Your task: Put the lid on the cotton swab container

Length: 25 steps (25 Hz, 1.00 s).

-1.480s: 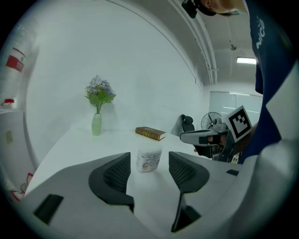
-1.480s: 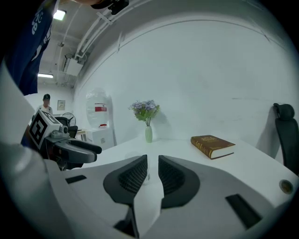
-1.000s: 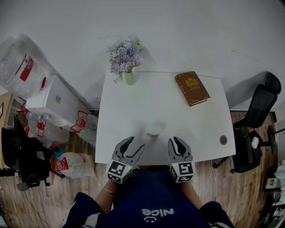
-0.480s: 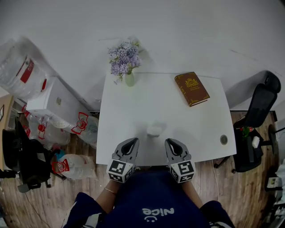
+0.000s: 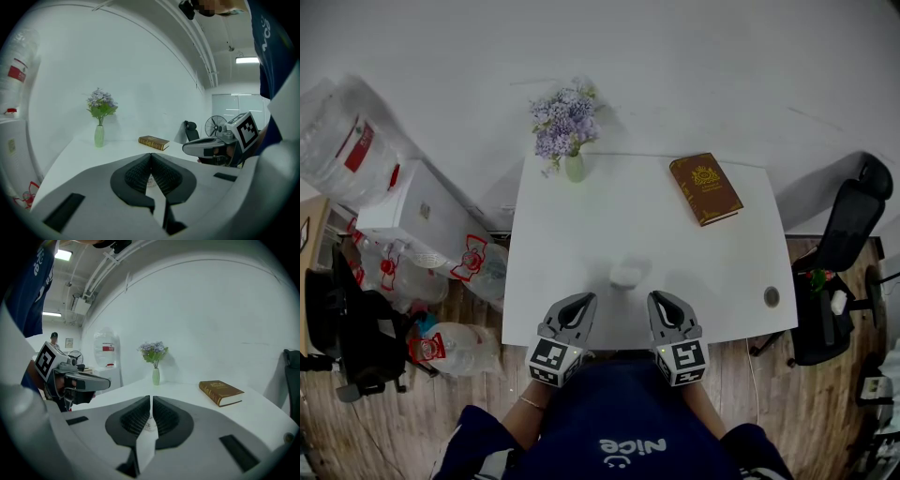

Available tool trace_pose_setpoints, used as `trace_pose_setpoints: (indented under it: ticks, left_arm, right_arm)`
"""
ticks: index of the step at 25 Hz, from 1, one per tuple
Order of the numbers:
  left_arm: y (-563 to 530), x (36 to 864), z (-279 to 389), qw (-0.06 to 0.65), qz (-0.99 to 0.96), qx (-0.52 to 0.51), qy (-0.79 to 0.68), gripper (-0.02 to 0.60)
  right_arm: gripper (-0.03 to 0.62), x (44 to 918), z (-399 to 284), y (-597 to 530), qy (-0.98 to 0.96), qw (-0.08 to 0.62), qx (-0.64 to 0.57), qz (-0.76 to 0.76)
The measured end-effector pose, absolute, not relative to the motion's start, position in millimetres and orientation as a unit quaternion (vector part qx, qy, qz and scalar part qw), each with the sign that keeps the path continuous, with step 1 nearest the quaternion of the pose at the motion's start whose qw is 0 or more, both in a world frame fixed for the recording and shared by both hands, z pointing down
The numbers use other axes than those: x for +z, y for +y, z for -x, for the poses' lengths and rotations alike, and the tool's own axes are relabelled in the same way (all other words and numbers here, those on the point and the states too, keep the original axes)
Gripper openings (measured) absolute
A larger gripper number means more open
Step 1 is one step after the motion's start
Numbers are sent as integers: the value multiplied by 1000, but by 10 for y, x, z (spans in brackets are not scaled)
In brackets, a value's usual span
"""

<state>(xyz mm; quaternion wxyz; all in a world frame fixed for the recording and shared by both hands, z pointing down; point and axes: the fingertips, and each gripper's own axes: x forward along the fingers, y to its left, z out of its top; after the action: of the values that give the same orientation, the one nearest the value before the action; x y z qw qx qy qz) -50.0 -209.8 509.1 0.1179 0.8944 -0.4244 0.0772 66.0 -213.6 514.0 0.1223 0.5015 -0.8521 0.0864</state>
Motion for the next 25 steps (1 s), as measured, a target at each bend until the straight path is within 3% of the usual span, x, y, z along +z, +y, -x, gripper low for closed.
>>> trace_pose_setpoints:
  ticks: [25]
  left_arm:
    - [-2171,5090,473,115,-899,77,-416,18]
  right_arm:
    - [54,5177,-733,-2176,-849,153,72,-501]
